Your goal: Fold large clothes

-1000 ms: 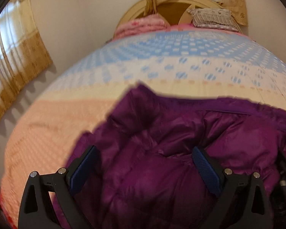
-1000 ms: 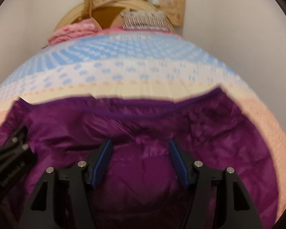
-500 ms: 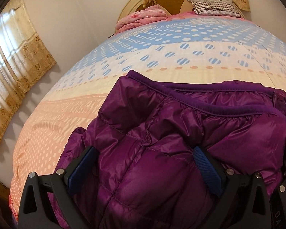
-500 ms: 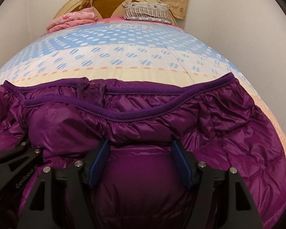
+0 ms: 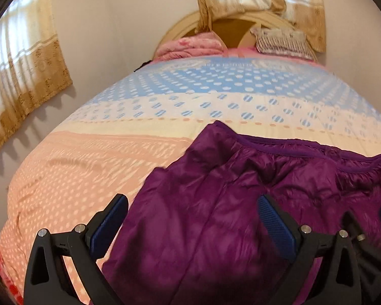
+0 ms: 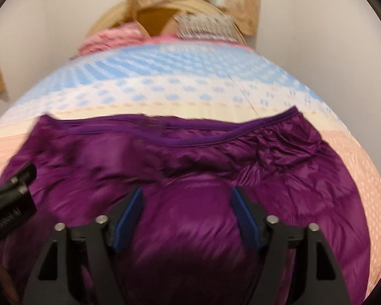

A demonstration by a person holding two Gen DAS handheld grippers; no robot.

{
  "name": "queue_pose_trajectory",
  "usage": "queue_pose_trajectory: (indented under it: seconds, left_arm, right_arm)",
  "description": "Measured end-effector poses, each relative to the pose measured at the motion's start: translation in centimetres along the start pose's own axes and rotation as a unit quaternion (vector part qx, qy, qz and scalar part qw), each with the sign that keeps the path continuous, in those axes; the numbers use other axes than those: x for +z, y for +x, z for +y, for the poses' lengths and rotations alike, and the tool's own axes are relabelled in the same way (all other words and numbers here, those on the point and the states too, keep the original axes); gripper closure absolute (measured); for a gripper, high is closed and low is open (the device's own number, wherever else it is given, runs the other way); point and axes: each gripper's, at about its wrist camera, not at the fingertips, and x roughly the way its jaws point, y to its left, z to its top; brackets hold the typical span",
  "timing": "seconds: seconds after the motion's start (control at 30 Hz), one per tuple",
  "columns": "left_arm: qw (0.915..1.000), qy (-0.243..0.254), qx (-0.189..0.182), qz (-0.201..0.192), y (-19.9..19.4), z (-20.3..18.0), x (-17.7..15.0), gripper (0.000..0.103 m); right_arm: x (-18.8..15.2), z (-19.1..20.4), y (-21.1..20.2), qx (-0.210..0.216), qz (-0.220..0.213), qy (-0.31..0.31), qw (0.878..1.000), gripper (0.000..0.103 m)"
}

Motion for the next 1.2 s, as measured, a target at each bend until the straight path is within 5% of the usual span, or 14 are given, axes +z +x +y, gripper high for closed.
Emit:
queue_pose_trajectory:
  seconds: [0.13, 0.43, 0.67, 0.83, 0.93, 1.03, 1.1, 1.17, 1.2]
  left_arm:
    - [0.9976, 0.044, 0.039, 0.038, 2.9, -1.2, -2.8, 0.001]
    - [0.9983, 0.037, 0.036, 0.027, 3.1, -1.4, -3.5, 0.001]
    - [0.9993, -0.024, 0.026, 0.011, -2.3, 5.8, -6.2, 0.001]
    - [0.9918, -0.119, 0.031, 0.035, -2.9, 11.4, -8.7, 0.001]
    - [0.9890, -0.129, -0.005, 0.072, -1.4, 10.6, -8.9, 0.001]
    - [0.9910, -0.114, -0.021, 0.066, -1.2, 9.1, -8.8, 0.002]
    - [0.9906, -0.112, -0.037, 0.069, -0.8, 8.3, -8.9, 0.010]
    - [0.9879, -0.106, -0.079, 0.082, -0.1, 7.5, -8.9, 0.056]
    - [0.9878, -0.100, -0.090, 0.078, -0.4, 7.3, -8.8, 0.063]
  right_arm:
    - [-1.6, 1.1, 1.3, -0.019, 0.008, -0.022, 1.000, 0.023]
    - [-1.9, 1.4, 3.1, -0.036, 0.025, -0.044, 0.998, 0.018]
    - [-2.4, -0.4, -0.8, -0.015, 0.021, -0.028, 0.999, 0.017]
    - [-5.6, -1.9, -6.0, -0.015, -0.011, -0.007, 1.000, 0.007]
    - [-7.1, -1.2, -5.0, -0.032, 0.005, -0.029, 0.999, 0.006]
    - [-7.9, -1.0, -3.8, -0.039, 0.012, -0.038, 0.998, 0.006]
    - [-8.1, -0.4, -3.0, -0.054, 0.014, -0.057, 0.997, 0.005]
    - [-8.6, -0.3, -2.8, -0.060, 0.006, -0.061, 0.996, 0.003]
    - [-8.6, -0.3, -2.8, -0.059, 0.005, -0.061, 0.996, 0.003]
